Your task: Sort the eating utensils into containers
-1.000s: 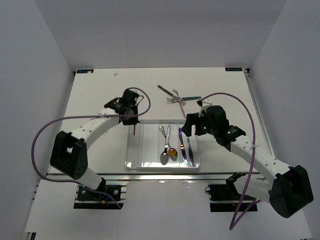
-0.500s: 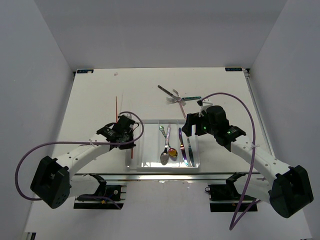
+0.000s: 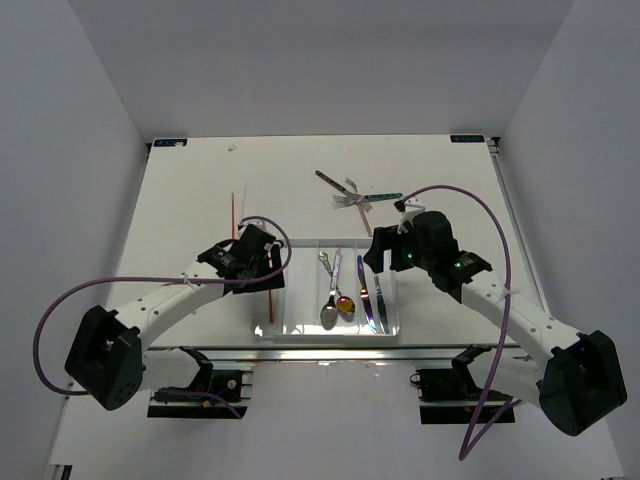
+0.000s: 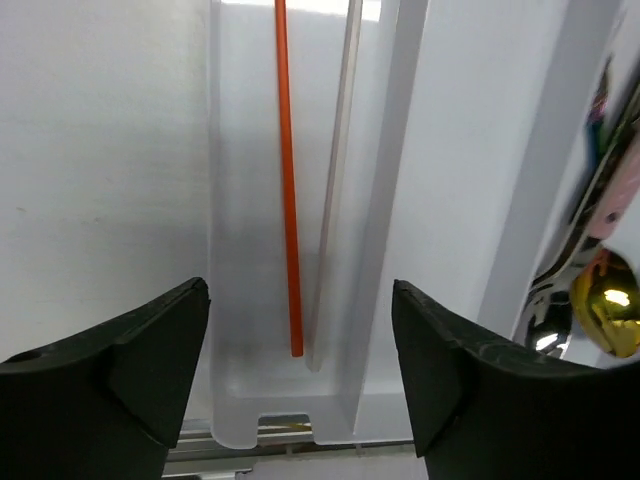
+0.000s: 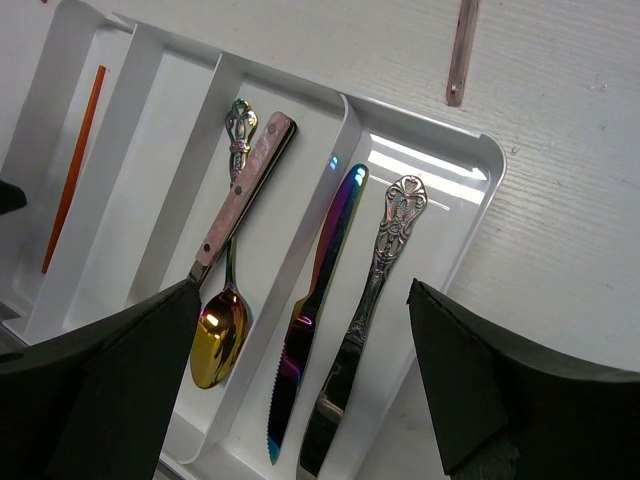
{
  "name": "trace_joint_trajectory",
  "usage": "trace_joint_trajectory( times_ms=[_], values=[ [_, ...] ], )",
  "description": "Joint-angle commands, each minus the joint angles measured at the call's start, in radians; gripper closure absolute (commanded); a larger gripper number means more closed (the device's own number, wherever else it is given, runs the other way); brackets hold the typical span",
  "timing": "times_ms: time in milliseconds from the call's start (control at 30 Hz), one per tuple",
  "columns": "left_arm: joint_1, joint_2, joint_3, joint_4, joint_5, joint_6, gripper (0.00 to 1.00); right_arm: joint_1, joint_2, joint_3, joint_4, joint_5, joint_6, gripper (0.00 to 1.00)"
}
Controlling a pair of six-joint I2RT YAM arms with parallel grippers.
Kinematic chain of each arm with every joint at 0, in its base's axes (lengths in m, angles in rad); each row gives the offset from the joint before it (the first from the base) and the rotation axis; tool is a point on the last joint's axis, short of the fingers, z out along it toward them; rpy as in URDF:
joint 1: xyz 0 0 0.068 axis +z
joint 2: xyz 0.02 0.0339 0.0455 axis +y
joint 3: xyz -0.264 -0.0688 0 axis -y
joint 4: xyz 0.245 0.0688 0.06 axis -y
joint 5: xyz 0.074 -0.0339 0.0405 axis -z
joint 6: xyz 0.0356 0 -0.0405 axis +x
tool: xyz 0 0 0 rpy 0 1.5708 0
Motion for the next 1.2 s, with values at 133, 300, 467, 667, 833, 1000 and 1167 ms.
trace_joint_trajectory(
  times_ms=[133, 300, 467, 667, 833, 1000, 1167],
  values=[
    [0.027, 0.007, 0.297, -0.155, -0.27, 0.09, 0.09, -0.005, -0.02, -0.003, 0.032, -0.001, -0.011, 0.11],
    [0.269, 0.223, 0.541, -0.1, -0.152, 0.25, 0.15, -0.005, -0.014, 0.007, 0.033, -0.009, -0.012, 0.11],
    [0.342, 0.591, 0.868, -0.152, -0.131, 0.37, 0.53, -0.005, -0.017, -0.004, 0.042, -0.021, -0.014, 0.11],
    [0.446, 0.805, 0.979, -0.166, 0.003, 0.423, 0.66, -0.005, -0.011, -0.018, 0.048, -0.027, -0.017, 0.11],
    [0.494, 0.852, 0.951, -0.139, 0.078, 0.443, 0.61, -0.005, 0.011, -0.013, 0.055, -0.032, -0.02, 0.11],
    [0.5, 0.877, 0.91, -0.099, 0.116, 0.448, 0.61, -0.005, 0.031, -0.006, 0.053, -0.044, -0.023, 0.11],
    [0.5, 0.875, 0.904, -0.097, 0.109, 0.437, 0.61, -0.005, 0.042, -0.004, 0.053, -0.045, -0.023, 0.11]
  ],
)
